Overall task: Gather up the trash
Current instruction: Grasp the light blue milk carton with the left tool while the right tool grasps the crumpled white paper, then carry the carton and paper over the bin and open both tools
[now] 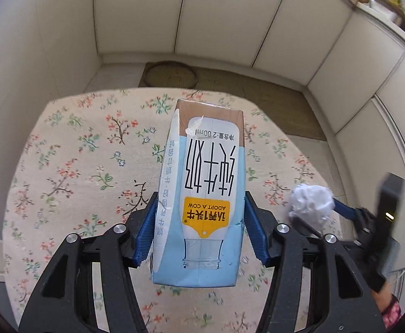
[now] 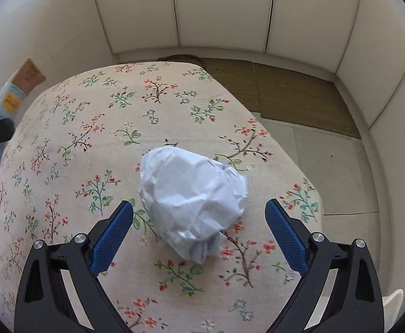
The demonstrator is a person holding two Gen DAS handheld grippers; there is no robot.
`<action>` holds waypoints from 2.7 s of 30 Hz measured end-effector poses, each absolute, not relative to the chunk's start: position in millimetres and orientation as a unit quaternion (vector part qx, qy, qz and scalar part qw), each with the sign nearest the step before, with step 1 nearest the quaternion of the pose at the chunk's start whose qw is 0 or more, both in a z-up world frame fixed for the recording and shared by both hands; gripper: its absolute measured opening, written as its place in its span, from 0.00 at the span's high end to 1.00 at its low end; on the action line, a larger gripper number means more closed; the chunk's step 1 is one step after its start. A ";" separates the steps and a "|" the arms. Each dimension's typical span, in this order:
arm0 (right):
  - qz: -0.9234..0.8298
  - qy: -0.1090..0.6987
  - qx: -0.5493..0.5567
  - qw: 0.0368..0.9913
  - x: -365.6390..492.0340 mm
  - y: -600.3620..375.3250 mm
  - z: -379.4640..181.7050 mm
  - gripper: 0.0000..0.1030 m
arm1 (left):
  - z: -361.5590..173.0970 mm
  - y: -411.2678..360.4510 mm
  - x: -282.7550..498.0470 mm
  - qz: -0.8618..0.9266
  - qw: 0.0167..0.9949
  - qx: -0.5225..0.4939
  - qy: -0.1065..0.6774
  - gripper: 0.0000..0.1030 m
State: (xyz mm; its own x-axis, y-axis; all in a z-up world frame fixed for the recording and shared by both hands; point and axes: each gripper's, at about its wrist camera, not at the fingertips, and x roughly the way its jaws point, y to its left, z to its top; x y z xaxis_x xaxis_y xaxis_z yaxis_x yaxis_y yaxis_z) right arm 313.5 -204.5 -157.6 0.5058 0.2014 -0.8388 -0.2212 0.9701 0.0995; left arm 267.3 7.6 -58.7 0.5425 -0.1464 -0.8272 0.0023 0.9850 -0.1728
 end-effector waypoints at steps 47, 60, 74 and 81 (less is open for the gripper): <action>-0.124 0.374 0.119 0.911 66.6 -439.1 -37.2 0.39 | 0.7 -200.4 109.1 -0.240 0.891 -0.076 0.378 0.46; -0.222 0.375 0.123 0.892 41.4 -492.8 -48.7 0.21 | -29.4 -291.0 115.1 -0.297 0.863 -0.041 0.407 0.46; -0.299 0.336 0.125 0.884 4.2 -537.9 -41.8 0.16 | -60.8 -348.3 116.7 -0.325 0.836 -0.004 0.441 0.24; -0.302 0.309 0.113 0.895 3.0 -522.2 -30.0 0.09 | -37.5 -333.1 105.0 -0.236 0.892 0.055 0.382 0.07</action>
